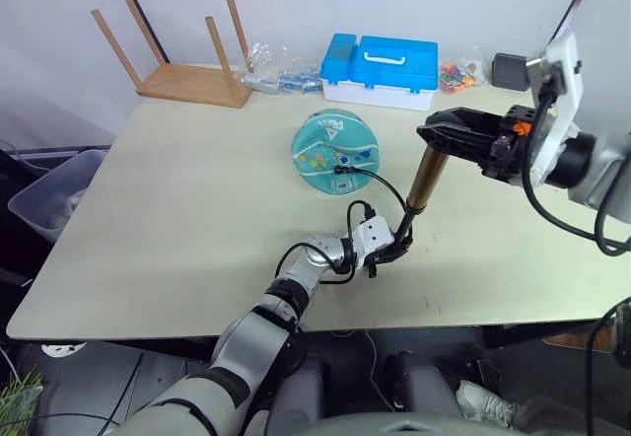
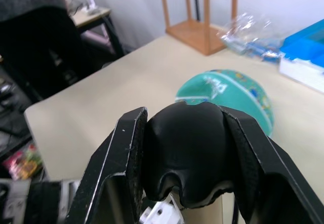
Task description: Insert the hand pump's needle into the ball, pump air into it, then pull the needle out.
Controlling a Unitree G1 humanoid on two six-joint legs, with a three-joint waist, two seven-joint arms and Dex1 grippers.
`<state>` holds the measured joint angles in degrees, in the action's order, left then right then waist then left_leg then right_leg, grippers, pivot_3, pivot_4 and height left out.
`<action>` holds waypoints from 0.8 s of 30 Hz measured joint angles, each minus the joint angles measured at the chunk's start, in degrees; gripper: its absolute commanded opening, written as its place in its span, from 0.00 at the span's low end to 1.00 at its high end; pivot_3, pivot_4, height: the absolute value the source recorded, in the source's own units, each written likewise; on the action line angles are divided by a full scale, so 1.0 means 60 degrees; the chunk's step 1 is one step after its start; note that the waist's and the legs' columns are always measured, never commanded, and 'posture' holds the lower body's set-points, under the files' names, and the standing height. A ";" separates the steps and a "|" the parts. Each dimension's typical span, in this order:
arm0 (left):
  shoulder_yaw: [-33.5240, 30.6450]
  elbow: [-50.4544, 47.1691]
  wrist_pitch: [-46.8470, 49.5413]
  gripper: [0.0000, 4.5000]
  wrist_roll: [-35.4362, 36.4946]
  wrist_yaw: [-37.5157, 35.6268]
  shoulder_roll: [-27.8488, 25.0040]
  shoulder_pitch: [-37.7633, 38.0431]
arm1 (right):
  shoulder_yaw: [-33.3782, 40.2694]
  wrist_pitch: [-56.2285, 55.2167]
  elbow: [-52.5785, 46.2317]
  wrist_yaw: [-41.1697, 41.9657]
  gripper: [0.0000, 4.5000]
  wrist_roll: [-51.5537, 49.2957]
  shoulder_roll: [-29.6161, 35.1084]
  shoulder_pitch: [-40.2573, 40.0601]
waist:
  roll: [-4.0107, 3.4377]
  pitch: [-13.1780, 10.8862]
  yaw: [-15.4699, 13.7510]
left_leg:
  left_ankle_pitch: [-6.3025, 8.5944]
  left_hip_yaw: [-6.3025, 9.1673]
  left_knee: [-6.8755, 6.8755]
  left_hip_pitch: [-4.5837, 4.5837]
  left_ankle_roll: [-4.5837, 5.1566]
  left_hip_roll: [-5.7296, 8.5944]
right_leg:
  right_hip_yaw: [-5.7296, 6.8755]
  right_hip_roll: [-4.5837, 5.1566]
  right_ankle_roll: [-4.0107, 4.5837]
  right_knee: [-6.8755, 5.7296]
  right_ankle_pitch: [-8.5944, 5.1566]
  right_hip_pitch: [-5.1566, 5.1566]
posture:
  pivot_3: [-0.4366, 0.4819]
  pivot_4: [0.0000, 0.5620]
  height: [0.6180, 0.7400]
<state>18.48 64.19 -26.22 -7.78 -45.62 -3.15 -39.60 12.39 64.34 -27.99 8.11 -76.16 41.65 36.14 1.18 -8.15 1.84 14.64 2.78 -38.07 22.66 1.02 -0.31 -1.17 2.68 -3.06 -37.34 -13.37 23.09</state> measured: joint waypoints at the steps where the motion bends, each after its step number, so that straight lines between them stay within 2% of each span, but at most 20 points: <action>1: -0.0002 0.0002 0.0005 0.24 0.0000 0.0025 -0.0001 0.0022 | -0.0125 -0.0221 -0.0043 0.0145 0.36 0.0241 -0.0077 -0.0249 | 0.0007 0.0024 0.0003 | 0.0000 0.0004 0.0003 -0.0002 0.0000 -0.0002 | 0.0005 -0.0002 -0.0001 0.0007 -0.0001 -0.0003 | 0.48 0.27 1.00; 6: -0.0005 0.0022 0.0162 0.24 0.0000 0.0114 -0.0002 0.0070 | -0.1445 -0.1756 0.0083 0.1210 0.36 0.2151 -0.0496 -0.1618 | 0.0044 0.0117 0.0029 | 0.0001 0.0007 0.0061 -0.0093 0.0000 -0.0019 | 0.0018 -0.0014 -0.0029 0.0084 -0.0024 -0.0093 | 0.48 0.27 1.00; 8: -0.0018 0.0085 0.0240 0.24 0.0001 0.0131 -0.0003 0.0110 | -0.2306 -0.2716 0.0484 0.1707 0.36 0.3273 -0.0905 -0.2186 | 0.0089 0.0176 0.0035 | 0.0002 0.0008 0.0127 -0.0187 -0.0001 -0.0022 | 0.0027 -0.0011 0.0000 0.0105 -0.0053 -0.0177 | 0.48 0.27 1.00; 10: -0.0043 0.0103 0.0304 0.24 0.0006 0.0146 -0.0003 0.0137 | -0.3048 -0.3604 0.0839 0.2170 0.36 0.4306 -0.1228 -0.2573 | 0.0092 0.0220 0.0042 | 0.0002 0.0013 0.0145 -0.0217 -0.0002 -0.0031 | 0.0038 -0.0013 0.0000 0.0110 -0.0063 -0.0196 | 0.48 0.27 1.00; 14: -0.0092 0.0151 0.0367 0.24 0.0019 0.0164 -0.0005 0.0174 | -0.3842 -0.4563 0.1507 0.2702 0.36 0.5533 -0.1625 -0.3008 | 0.0119 0.0245 0.0048 | 0.0003 0.0010 0.0184 -0.0293 -0.0004 -0.0045 | 0.0045 -0.0012 0.0052 0.0112 -0.0097 -0.0241 | 0.48 0.27 1.00; 16: -0.0112 0.0233 0.0418 0.24 0.0025 0.0166 -0.0005 0.0183 | -0.4016 -0.5217 0.1860 0.3059 0.36 0.6085 -0.1934 -0.3095 | 0.0136 0.0299 0.0054 | 0.0004 0.0009 0.0215 -0.0333 -0.0004 -0.0045 | 0.0044 -0.0012 0.0050 0.0113 -0.0107 -0.0258 | 0.48 0.27 1.00; 19: -0.0118 0.0241 0.0418 0.24 0.0025 0.0167 -0.0004 0.0183 | -0.3959 -0.5240 0.1888 0.3189 0.36 0.6150 -0.1956 -0.3102 | 0.0145 0.0309 0.0051 | 0.0004 0.0020 0.0218 -0.0331 -0.0005 -0.0051 | 0.0054 -0.0014 0.0051 0.0113 -0.0107 -0.0258 | 0.48 0.27 1.00; 24: -0.0109 0.0177 0.0380 0.24 0.0023 0.0158 0.0017 0.0133 | -0.3272 -0.4335 0.1713 0.3394 0.36 0.5729 -0.1610 -0.2773 | 0.0084 0.0236 0.0025 | 0.0003 0.0020 0.0218 -0.0310 -0.0005 -0.0048 | 0.0053 -0.0003 0.0043 0.0113 -0.0102 -0.0252 | 0.48 0.27 1.00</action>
<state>17.83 65.25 -23.94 -7.64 -44.67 -3.05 -38.80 -7.25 38.33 -17.71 28.48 -41.78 31.99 19.51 1.69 -6.73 1.99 14.66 2.90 -36.76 20.80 0.99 -0.60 -0.85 2.67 -2.80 -36.66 -13.98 21.58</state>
